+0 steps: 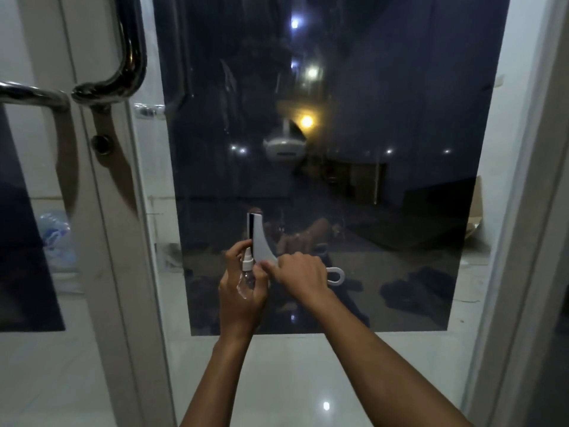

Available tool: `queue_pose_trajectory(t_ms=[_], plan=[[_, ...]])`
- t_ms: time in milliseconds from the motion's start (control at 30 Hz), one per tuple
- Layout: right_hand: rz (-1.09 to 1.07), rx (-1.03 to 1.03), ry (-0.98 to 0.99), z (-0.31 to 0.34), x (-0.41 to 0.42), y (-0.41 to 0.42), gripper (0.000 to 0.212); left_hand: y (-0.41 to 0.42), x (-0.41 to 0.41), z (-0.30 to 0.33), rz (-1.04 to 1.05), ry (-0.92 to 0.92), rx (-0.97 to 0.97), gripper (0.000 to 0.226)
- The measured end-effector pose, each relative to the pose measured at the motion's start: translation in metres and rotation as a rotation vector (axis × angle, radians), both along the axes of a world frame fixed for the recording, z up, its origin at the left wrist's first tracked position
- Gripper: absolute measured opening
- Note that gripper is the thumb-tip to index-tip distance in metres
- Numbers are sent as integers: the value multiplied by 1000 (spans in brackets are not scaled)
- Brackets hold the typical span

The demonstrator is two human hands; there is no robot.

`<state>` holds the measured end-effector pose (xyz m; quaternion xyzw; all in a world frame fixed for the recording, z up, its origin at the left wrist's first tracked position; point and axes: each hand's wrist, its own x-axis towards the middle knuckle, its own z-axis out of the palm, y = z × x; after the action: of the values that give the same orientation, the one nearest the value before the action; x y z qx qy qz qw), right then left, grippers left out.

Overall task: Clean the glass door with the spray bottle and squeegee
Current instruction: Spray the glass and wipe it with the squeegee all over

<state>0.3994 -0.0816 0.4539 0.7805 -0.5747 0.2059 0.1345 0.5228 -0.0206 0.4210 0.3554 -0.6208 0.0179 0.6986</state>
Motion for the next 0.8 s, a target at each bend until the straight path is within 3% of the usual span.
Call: queue_pose_trajectory(t_ms=[167,333,600,700,800], plan=[[-102,26,14,-6,-65,-6,71,-10,-11,-3,1,-6,28,48],[-203,37,-59,-22,-135,2,65,-12,-17,-2,-30,-12,17,57],[-276,-38,-132,-42,-174,15,75,-11,-41,-2,-97,-9,36,40],[-228,-133,-342,-37,-170,19,74,-9,-47,1,-113,-13,36,38],[-120,-173,-684,-20,-160,17,73,-9,-46,2,-102,-19,38,38]])
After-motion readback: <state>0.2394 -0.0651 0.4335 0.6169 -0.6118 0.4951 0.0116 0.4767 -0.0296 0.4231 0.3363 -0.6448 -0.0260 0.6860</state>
